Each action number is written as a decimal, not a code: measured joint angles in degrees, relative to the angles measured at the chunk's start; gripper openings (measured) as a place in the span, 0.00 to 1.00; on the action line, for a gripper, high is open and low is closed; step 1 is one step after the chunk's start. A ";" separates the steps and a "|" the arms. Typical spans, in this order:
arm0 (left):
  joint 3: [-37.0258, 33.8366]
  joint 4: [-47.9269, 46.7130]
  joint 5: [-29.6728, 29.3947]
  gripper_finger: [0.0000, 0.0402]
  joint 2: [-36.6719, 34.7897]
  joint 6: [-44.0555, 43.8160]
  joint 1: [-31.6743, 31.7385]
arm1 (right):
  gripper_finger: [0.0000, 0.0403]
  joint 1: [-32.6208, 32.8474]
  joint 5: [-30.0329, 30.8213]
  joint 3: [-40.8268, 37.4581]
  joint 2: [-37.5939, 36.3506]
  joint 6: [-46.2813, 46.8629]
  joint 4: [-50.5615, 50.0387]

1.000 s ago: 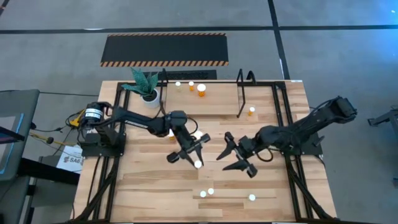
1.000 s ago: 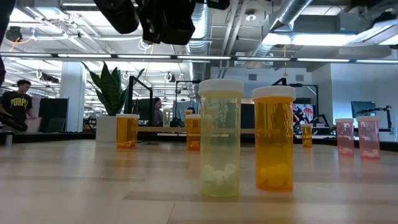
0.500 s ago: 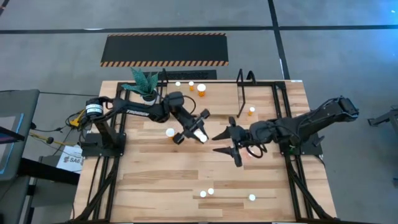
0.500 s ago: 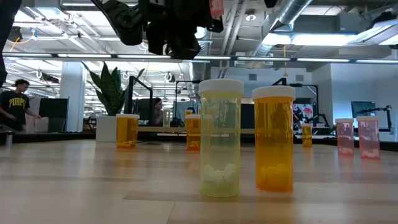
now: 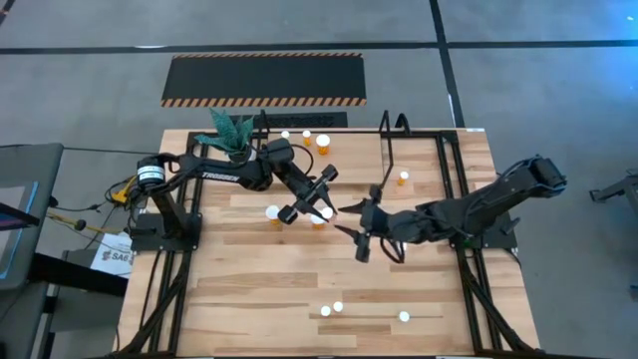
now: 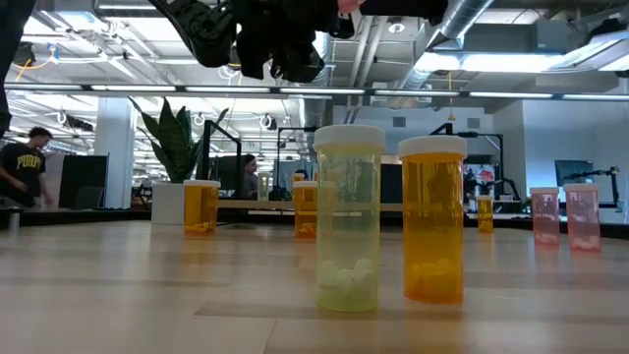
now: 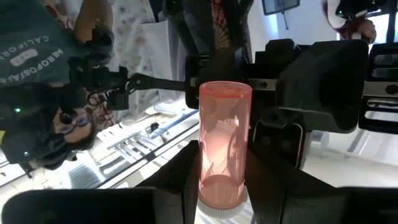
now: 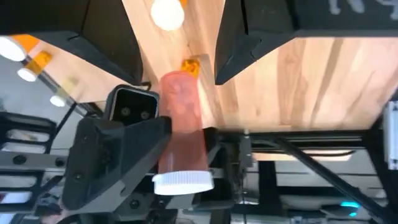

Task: Pick and place medicine bottles onto shelf by color
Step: Put the bottom left pink pill bottle on the shelf

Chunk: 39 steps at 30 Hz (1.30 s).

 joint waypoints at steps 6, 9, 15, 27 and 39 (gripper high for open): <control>0.00 0.04 -0.10 0.23 0.00 -0.13 -0.18 | 0.55 -0.09 0.20 0.00 0.36 -1.37 3.04; 0.00 0.03 -0.15 0.23 0.00 -0.15 -0.18 | 0.55 -0.38 0.16 0.00 0.40 -1.38 3.74; 0.00 0.04 -0.26 0.23 0.00 -0.13 -0.18 | 0.55 -1.07 0.13 0.00 1.52 -0.91 6.32; 0.00 0.26 -0.50 0.23 0.00 -0.04 -0.18 | 0.54 -2.37 0.03 -0.02 5.66 -2.81 12.25; 0.00 0.12 -0.70 0.23 0.00 0.17 -0.16 | 0.27 -2.28 -0.02 -0.02 5.66 -3.17 12.10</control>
